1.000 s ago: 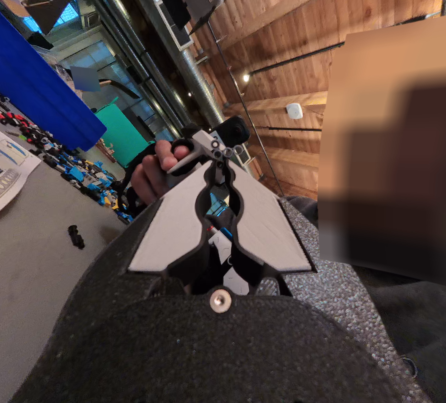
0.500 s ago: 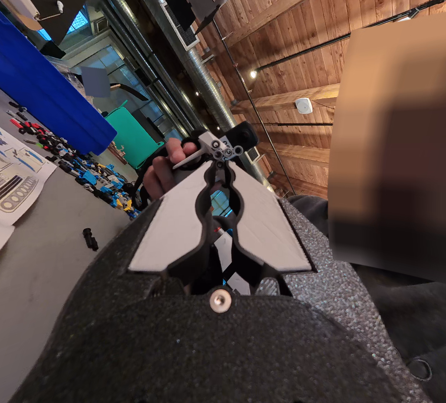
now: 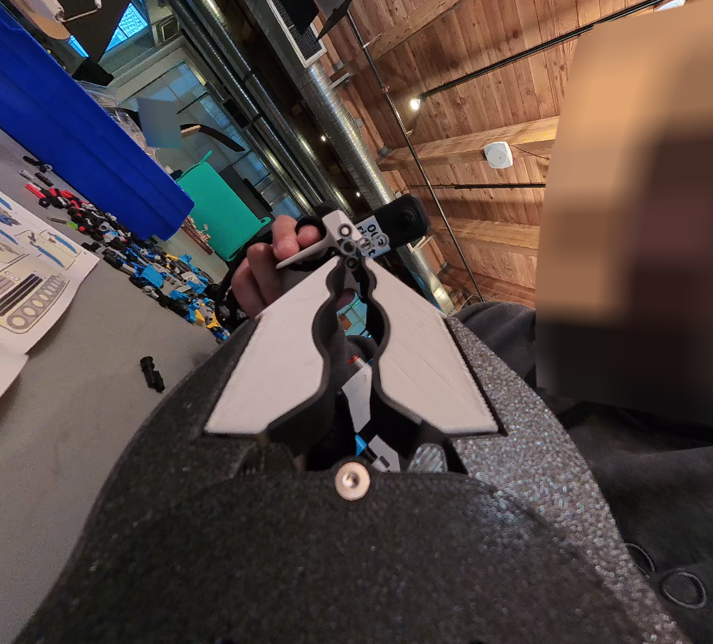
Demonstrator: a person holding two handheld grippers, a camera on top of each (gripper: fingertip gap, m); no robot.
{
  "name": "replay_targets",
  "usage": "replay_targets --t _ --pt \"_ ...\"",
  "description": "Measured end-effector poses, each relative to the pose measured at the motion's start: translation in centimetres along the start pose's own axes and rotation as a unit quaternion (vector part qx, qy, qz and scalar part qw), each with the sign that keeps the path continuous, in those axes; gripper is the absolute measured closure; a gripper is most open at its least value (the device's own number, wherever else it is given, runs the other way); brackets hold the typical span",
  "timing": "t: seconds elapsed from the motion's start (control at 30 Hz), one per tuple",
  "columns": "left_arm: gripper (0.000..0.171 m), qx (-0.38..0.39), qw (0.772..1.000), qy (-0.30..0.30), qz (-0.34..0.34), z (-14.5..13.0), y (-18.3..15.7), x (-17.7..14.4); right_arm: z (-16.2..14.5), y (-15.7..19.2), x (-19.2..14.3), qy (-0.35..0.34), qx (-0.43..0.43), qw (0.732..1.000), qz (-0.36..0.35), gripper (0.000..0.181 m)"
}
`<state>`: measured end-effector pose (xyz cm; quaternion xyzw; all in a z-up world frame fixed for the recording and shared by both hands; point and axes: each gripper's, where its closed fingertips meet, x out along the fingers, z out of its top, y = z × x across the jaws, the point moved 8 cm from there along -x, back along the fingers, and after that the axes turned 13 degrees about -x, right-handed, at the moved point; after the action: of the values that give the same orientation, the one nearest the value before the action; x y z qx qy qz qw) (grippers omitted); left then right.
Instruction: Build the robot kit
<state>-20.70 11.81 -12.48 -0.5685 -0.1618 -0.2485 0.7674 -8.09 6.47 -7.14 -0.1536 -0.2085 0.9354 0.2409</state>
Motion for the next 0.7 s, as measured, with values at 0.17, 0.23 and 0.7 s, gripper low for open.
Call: replay_targets --t 0.17,0.23,0.7 --pt "0.165 -0.009 1.0 -0.005 0.004 0.06 0.23 -0.09 -0.29 -0.19 0.11 0.006 0.012 1.0 0.007 0.176" --pt "0.165 -0.03 0.999 -0.004 -0.013 -0.04 0.27 -0.05 -0.18 -0.14 0.12 -0.004 0.016 1.0 0.009 0.177" --pt "0.166 -0.009 1.0 0.001 0.003 0.29 0.22 -0.14 -0.04 0.03 -0.18 0.018 -0.017 1.0 -0.011 0.175"
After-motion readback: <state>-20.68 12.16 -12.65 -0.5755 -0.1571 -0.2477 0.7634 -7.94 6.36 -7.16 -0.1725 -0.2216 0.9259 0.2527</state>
